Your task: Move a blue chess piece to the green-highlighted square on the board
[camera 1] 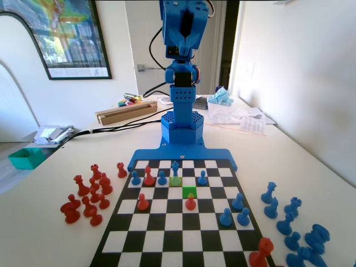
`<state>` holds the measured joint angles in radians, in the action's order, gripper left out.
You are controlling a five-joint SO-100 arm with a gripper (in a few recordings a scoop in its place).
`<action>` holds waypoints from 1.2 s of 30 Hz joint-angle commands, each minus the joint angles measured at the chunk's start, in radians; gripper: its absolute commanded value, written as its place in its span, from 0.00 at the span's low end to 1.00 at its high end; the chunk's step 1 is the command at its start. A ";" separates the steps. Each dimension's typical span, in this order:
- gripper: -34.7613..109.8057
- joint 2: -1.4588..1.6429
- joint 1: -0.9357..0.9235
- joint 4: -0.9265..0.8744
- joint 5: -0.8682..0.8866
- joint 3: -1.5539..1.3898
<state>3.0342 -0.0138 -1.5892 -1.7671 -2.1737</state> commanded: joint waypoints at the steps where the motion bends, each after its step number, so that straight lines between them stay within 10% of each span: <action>1: 0.26 0.018 -0.018 0.017 -0.008 -0.006; 36: 0.25 -0.146 0.066 -0.032 -0.201 0.160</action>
<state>2.9652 0.0215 -1.5907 -1.8945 -2.1353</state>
